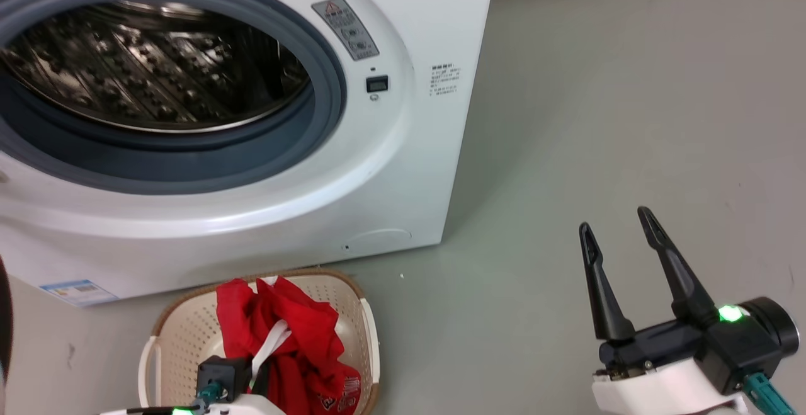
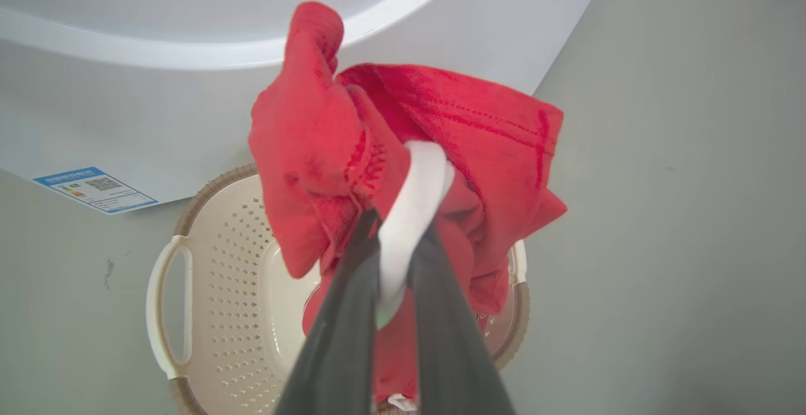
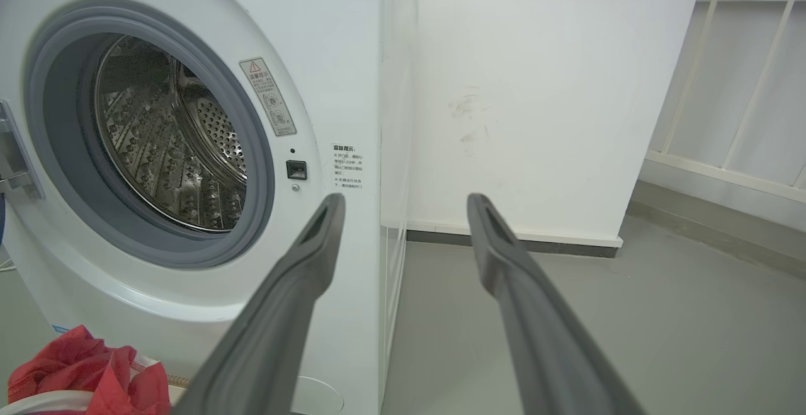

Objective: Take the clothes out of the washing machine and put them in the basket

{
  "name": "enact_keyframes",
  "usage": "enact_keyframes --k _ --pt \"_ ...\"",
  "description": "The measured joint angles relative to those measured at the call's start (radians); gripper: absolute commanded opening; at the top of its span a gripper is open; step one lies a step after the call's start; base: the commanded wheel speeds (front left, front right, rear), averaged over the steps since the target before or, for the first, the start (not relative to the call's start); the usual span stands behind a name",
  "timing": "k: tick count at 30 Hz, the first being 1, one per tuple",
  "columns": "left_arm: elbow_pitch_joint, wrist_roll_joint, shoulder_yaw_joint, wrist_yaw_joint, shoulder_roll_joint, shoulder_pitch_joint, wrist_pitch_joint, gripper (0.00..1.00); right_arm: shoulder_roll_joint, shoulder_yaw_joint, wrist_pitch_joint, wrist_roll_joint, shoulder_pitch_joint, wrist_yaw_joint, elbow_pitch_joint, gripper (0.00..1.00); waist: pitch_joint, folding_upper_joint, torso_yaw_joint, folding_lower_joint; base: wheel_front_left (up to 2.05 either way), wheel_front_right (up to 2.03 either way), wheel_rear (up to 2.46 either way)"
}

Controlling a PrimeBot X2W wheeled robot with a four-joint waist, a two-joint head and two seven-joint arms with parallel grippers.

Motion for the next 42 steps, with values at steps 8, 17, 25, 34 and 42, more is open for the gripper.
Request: enact_keyframes --k 8,17,25,34,42 --pt "0.151 -0.003 0.010 -0.014 0.015 -0.130 -0.001 0.00 0.000 0.014 0.000 0.001 -0.084 0.000 -0.020 1.00 0.130 0.0000 -0.015 0.0001 0.00 0.00 0.00" --pt "0.397 0.016 -0.015 -0.027 0.054 -0.347 -0.001 0.00 0.000 0.010 0.000 0.015 -0.187 0.000 -0.052 1.00 0.314 0.0000 -0.022 0.0002 0.00 0.00 0.00" --pt "0.549 0.025 -0.034 -0.028 0.090 -0.479 0.004 0.00 0.000 -0.001 0.000 0.030 -0.249 0.000 -0.071 1.00 0.469 0.0000 -0.027 0.0002 0.00 0.00 0.00" --pt "0.591 0.033 -0.063 -0.023 0.088 -0.547 0.022 0.00 0.000 -0.015 0.000 0.043 -0.278 0.000 -0.082 1.00 0.574 0.0000 -0.029 0.0003 0.00 0.00 0.00" --pt "0.602 0.025 -0.073 -0.010 0.076 -0.548 0.019 1.00 0.000 -0.016 0.000 0.042 -0.279 0.000 -0.062 1.00 0.547 0.0000 -0.025 0.0002 0.00 0.00 0.00"
